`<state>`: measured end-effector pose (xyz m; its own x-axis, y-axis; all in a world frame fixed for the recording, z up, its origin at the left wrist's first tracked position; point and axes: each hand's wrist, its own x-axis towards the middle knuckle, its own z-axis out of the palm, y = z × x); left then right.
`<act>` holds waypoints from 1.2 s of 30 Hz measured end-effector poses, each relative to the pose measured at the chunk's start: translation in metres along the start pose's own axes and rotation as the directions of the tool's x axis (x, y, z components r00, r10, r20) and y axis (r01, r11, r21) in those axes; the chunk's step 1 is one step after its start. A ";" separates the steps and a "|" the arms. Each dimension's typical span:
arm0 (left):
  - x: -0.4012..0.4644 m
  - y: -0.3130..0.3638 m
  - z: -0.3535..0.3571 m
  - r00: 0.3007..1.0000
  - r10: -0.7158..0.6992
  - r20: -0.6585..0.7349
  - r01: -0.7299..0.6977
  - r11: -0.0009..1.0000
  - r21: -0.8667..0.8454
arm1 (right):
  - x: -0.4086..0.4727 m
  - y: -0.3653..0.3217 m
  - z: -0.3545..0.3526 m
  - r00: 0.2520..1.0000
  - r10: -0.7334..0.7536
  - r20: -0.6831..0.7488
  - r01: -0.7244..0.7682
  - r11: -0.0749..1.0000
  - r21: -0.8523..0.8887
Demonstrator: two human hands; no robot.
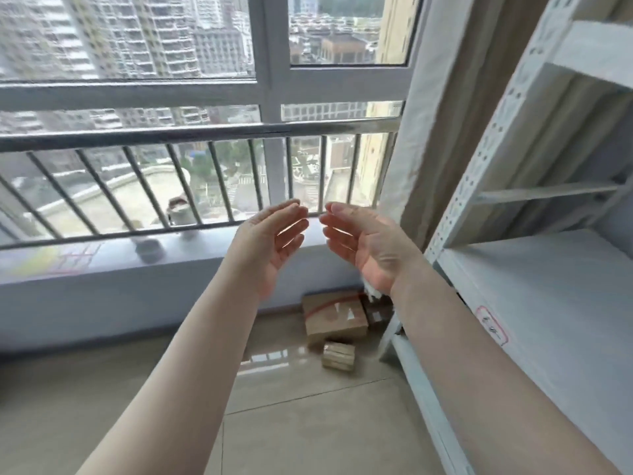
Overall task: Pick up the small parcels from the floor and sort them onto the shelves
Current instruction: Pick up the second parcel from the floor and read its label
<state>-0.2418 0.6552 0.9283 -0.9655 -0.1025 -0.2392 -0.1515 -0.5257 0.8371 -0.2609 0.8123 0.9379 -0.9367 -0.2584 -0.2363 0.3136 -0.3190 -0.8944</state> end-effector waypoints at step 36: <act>-0.393 -0.095 -0.476 0.464 -0.315 -0.828 -0.001 0.934 -0.356 | -0.172 0.439 0.315 0.578 0.790 0.205 -0.504 0.542 -0.672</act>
<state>0.2530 0.3436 0.7090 -0.2249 -0.5809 -0.7822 -0.0653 -0.7920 0.6070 0.0870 0.4290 0.7057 -0.2616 -0.5880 -0.7654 0.5371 0.5702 -0.6216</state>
